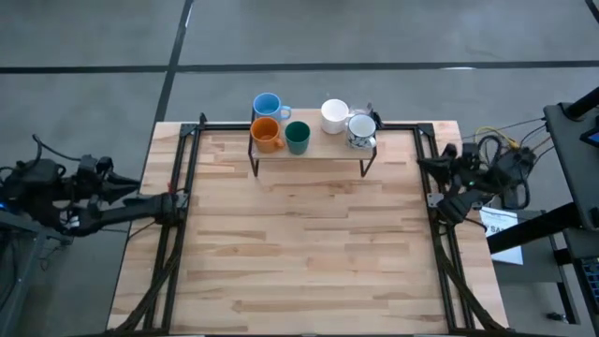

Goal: Stack small to large cups/mugs on shelf
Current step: Return to Home Position

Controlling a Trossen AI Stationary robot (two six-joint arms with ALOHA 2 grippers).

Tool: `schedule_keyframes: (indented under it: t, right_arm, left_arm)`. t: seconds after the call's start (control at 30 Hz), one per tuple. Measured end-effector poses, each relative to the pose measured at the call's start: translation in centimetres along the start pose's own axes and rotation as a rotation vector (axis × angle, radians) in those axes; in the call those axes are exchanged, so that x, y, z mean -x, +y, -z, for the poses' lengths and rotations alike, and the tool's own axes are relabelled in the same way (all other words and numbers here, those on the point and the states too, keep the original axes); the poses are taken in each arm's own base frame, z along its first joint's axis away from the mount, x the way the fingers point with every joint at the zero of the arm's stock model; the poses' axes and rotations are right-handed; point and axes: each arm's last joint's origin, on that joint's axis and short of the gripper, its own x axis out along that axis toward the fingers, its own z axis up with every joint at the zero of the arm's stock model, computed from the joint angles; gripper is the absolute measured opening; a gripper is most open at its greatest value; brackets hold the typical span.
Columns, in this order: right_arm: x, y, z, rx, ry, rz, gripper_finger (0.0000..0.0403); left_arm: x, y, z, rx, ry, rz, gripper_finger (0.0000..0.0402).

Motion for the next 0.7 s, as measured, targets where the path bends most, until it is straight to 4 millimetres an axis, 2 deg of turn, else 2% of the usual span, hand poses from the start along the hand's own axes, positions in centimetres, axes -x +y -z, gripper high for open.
schedule_keyframes:
  t: [0.23,0.4,0.57,0.7]
  right_arm:
    - [-1.4,-0.8,5.4,-0.021,-0.172,-0.090,0.0009]
    - [-2.4,-0.5,8.7,-0.013,-0.229,-0.220,0.0009]
    - [-3.1,-1.1,12.4,-0.090,-0.198,-0.310,0.0009]
    - [-3.4,-1.4,13.2,-0.106,-0.129,-0.256,0.0009]
  left_arm:
    - [0.2,-2.0,1.4,-0.039,-0.010,-0.137,0.0056]
    - [0.1,-3.7,1.8,-0.061,-0.044,-0.145,0.0056]
    - [-0.6,-5.5,2.1,-0.085,-0.083,-0.147,0.0056]
    - [-1.4,-6.9,2.5,-0.109,-0.088,-0.176,0.0056]
